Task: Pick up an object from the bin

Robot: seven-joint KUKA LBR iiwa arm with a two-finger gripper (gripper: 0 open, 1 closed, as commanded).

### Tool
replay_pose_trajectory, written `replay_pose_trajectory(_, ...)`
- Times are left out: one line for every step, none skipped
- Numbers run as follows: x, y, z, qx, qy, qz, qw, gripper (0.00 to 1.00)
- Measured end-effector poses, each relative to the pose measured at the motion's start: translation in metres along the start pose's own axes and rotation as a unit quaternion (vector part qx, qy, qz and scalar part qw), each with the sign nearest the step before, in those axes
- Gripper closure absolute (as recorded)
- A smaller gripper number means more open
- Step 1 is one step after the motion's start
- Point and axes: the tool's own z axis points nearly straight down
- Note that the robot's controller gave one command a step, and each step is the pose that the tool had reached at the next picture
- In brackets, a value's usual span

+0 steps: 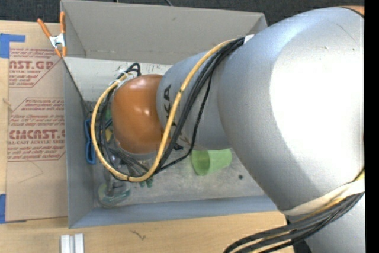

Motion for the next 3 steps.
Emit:
replay_pose_trajectory(0.0002,-0.0001,0.0001,0.0,0.0003,0.0,1.0,0.0)
replay_pose_trajectory(-0.0001,-0.0005,0.0001,0.0,0.0002,0.001,1.0,1.0)
replay_pose_trajectory(0.0001,-0.0004,0.0001,0.0,0.0004,0.0,1.0,0.0)
